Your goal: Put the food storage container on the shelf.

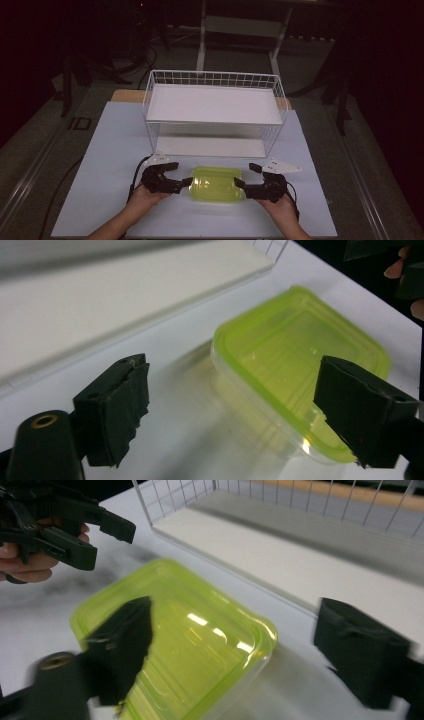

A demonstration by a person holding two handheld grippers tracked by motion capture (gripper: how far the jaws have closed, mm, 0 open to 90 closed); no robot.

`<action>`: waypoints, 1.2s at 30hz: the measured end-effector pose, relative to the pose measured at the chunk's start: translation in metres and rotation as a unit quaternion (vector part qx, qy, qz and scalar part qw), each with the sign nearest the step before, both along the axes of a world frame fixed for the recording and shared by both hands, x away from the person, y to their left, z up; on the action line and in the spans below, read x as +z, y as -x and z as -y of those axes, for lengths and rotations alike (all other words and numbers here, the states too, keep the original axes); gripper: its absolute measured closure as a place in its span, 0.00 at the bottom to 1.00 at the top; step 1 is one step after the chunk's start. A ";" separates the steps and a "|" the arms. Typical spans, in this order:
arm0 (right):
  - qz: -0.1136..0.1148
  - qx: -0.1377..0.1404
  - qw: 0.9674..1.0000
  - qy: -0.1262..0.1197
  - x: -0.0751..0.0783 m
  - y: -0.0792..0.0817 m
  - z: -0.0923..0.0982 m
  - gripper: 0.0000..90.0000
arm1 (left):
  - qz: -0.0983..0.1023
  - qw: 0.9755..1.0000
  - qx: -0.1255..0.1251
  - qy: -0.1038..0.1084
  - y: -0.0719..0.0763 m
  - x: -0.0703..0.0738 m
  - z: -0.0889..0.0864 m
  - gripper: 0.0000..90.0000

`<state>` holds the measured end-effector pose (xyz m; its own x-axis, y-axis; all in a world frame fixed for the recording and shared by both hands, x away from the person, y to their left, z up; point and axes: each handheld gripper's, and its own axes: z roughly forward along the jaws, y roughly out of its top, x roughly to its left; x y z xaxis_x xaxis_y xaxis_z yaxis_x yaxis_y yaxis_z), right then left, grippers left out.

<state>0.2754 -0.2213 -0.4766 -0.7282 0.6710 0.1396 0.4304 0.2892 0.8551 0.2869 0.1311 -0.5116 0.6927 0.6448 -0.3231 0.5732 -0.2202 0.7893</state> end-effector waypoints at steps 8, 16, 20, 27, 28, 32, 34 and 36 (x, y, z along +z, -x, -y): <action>-0.065 -0.011 0.997 0.036 -0.022 -0.007 -0.005 0.35 | -0.044 0.999 0.002 0.009 -0.002 -0.009 0.004 0.38; -0.112 -0.010 0.993 0.025 -0.029 -0.010 -0.008 0.44 | -0.062 0.998 -0.030 0.014 -0.001 -0.009 0.013 0.60; -0.133 -0.004 0.991 0.021 -0.029 -0.012 -0.003 0.60 | -0.067 0.997 -0.036 0.013 0.000 -0.008 0.016 0.66; -0.136 0.001 0.991 0.018 -0.024 -0.007 -0.001 0.68 | -0.074 0.996 -0.043 0.020 0.006 -0.007 0.017 0.72; -0.136 0.002 0.991 0.015 -0.023 -0.007 -0.001 0.69 | -0.073 0.996 -0.042 0.018 0.007 -0.006 0.017 0.73; -0.131 0.006 0.991 0.021 -0.020 -0.003 -0.002 0.71 | -0.071 0.997 -0.038 0.009 0.012 -0.003 0.019 0.75; -0.135 0.008 0.991 0.018 -0.019 -0.002 -0.002 0.72 | -0.072 0.997 -0.036 0.006 0.014 -0.002 0.019 0.76; -0.137 0.008 0.990 0.015 -0.019 -0.002 -0.002 0.73 | -0.070 0.997 -0.037 0.003 0.015 -0.001 0.019 0.77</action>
<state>0.2776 -0.2197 -0.4958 -0.6769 0.6661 0.3132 0.6396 0.3217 0.6982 0.2716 0.1121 -0.5127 0.6865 0.5905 -0.4242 0.6600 -0.2614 0.7043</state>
